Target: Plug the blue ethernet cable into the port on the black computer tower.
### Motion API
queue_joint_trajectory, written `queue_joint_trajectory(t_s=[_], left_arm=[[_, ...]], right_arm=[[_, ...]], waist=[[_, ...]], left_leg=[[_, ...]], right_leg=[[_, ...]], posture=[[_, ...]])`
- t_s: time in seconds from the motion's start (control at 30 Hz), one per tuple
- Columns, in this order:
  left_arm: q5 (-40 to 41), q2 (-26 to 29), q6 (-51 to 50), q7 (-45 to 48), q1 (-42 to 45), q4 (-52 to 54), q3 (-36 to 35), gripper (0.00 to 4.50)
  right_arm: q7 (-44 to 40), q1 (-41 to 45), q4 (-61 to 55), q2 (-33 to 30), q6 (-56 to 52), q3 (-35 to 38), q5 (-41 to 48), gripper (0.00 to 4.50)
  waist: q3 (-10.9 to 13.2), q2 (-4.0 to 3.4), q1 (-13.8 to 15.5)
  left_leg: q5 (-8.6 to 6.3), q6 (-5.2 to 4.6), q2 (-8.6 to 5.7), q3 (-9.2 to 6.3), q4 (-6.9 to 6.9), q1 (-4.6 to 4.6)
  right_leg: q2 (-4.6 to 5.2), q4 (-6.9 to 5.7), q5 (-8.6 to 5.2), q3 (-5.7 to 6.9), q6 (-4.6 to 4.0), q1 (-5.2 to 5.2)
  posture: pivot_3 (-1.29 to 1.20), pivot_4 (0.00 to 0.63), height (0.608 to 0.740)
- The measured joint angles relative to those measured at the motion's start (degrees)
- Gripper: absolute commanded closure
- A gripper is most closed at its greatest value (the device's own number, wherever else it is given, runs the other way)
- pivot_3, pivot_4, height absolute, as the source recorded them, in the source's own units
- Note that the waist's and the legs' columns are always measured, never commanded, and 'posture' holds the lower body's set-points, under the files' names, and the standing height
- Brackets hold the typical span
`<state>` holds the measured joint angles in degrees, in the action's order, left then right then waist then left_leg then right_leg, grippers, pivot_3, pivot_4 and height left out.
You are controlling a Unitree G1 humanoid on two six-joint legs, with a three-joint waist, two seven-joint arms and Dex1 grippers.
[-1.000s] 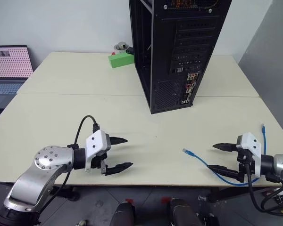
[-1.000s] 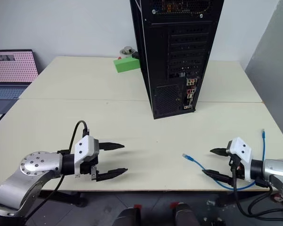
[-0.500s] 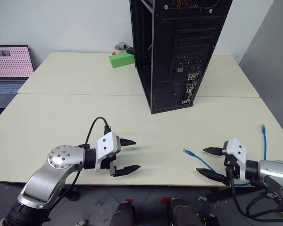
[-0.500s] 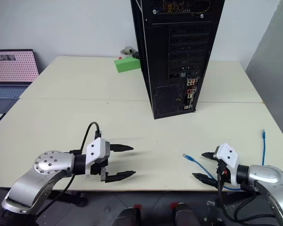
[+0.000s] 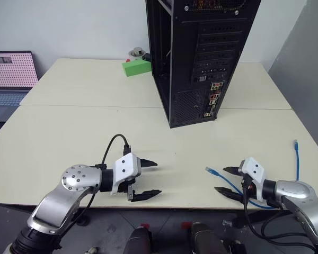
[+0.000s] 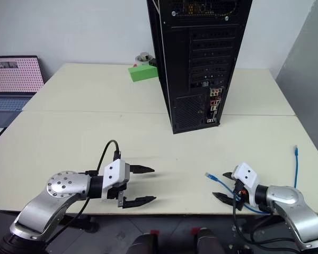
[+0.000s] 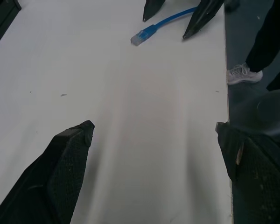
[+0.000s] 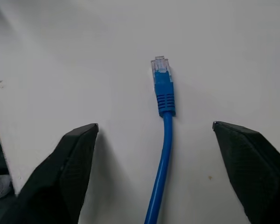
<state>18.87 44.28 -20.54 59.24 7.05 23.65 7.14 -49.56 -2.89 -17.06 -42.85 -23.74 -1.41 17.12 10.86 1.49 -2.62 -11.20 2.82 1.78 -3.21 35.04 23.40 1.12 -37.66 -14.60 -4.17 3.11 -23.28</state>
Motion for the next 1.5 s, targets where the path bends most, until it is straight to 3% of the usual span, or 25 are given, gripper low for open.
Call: queue_joint_trajectory(t_s=[0.23, 0.37, 0.5, 0.73, 0.9, 1.2, 1.33, 1.5], left_arm=[[-1.62, -3.04, 0.92, -1.1, 2.15, -2.89, 1.71, 0.0], [-2.68, -3.65, 2.75, -1.01, 2.13, -5.6, 2.29, 0.0], [-3.26, -4.68, 4.29, -0.6, 2.36, -6.98, 2.7, 0.0], [-3.76, -7.1, 5.15, 1.49, 6.1, -9.81, 5.48, 0.0], [-6.39, -10.38, 6.28, 2.87, 11.89, -14.93, 10.25, 0.0], [-8.88, -14.15, 8.47, 4.08, 17.52, -21.8, 12.87, 0.0], [-9.32, -14.61, 8.81, 5.04, 18.51, -23.44, 13.02, 0.56], [-10.01, -15.5, 9.18, 5.64, 18.97, -24.76, 13.24, 1.78]], right_arm=[[0.2, 1.28, 1.2, 0.17, 3.2, -1.72, -3.19, 2.73], [0.06, 1.27, 1.07, -0.12, 5.95, -3.17, -5.63, 3.84], [-0.08, 1.42, 1.0, -0.27, 7.29, -3.87, -6.99, 4.48], [-0.96, 4.59, 0.47, -0.32, 4.5, -4.86, -6.88, 4.48], [-3.34, 12.17, -4.42, 0.15, 0.28, -8.2, -5.58, 4.48], [-4.34, 18.06, -4.75, 2.68, -2.51, -13.66, -5.73, 4.48], [-4.37, 19.63, -4.37, 3.17, -2.94, -14.93, -6.46, 4.5], [-4.51, 20.11, -3.82, 3.94, -3.02, -15.78, -6.89, 4.5]], waist=[[-0.02, 0.02, -0.11], [-0.07, 0.09, -0.14], [-0.1, 0.14, -0.08], [-0.09, 0.12, -0.09], [-0.09, 0.13, -0.06], [-0.09, 0.13, 0.05], [-0.09, 0.12, 0.04], [-0.09, 0.12, 0.06]], left_leg=[[0.0, 0.0, 0.0, -0.01, 0.0, -0.03], [0.0, 0.0, 0.01, 0.0, 0.02, -0.1], [0.0, 0.0, 0.0, -0.01, 0.03, -0.11], [0.0, 0.0, -0.01, -0.01, 0.03, -0.11], [0.0, 0.0, -0.01, -0.04, 0.04, -0.08], [0.0, 0.0, -0.02, -0.07, 0.05, -0.04], [0.0, 0.0, -0.02, -0.07, 0.05, -0.04], [0.01, 0.0, -0.02, -0.08, 0.05, -0.03]], right_leg=[[-0.03, -0.02, 0.0, 0.0, 0.0, 0.02], [-0.03, -0.04, 0.01, -0.01, 0.0, 0.08], [-0.03, -0.05, 0.01, -0.01, 0.01, 0.11], [-0.03, -0.11, 0.01, -0.02, 0.02, 0.09], [-0.05, -0.11, 0.13, 0.0, 0.22, 0.08], [-0.06, -0.1, 0.19, 0.02, 0.33, 0.06], [-0.06, -0.11, 0.2, 0.02, 0.34, 0.05], [-0.06, -0.12, 0.2, 0.02, 0.34, 0.05]], posture=[[0.0, 0.15, 0.74], [0.0, 0.15, 0.74], [0.0, 0.15, 0.74], [0.0, 0.15, 0.74], [0.0, 0.15, 0.74], [0.0, 0.15, 0.74], [0.0, 0.15, 0.74], [0.0, 0.15, 0.74]])
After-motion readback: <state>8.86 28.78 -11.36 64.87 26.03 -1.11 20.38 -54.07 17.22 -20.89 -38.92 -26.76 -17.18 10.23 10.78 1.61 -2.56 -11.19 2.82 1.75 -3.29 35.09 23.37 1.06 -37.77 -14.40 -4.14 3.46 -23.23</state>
